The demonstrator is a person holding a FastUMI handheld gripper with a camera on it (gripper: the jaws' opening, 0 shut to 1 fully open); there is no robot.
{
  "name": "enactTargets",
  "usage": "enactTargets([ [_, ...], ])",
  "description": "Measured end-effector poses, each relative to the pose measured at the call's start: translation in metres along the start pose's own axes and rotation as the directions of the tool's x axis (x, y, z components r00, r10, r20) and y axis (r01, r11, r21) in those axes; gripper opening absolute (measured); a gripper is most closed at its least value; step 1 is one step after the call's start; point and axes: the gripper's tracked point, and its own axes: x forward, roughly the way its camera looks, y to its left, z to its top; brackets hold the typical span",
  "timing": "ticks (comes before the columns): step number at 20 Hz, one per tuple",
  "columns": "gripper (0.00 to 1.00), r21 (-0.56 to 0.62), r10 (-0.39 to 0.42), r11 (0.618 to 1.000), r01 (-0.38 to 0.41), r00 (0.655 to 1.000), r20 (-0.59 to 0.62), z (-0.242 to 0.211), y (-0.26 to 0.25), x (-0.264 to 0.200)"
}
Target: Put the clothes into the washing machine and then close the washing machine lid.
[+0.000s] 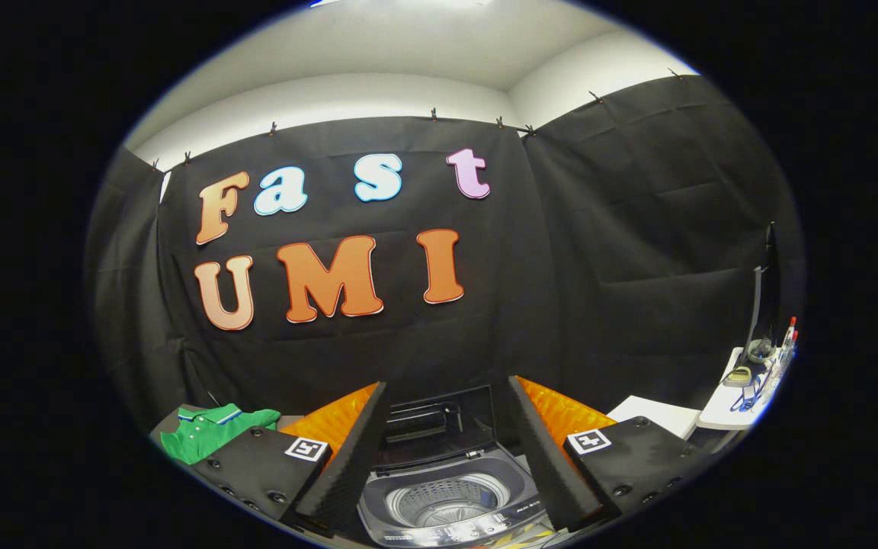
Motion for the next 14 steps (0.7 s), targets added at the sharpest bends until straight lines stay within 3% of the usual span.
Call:
enactTargets([
  [6, 0.98, 0.003, 0.02, 1.0, -0.02, 0.999, -0.035, -0.011, 0.015, 0.003],
  [14, 0.98, -0.009, 0.141, 0.99, -0.142, 0.987, -0.071, -0.017, 0.088, 0.014],
])
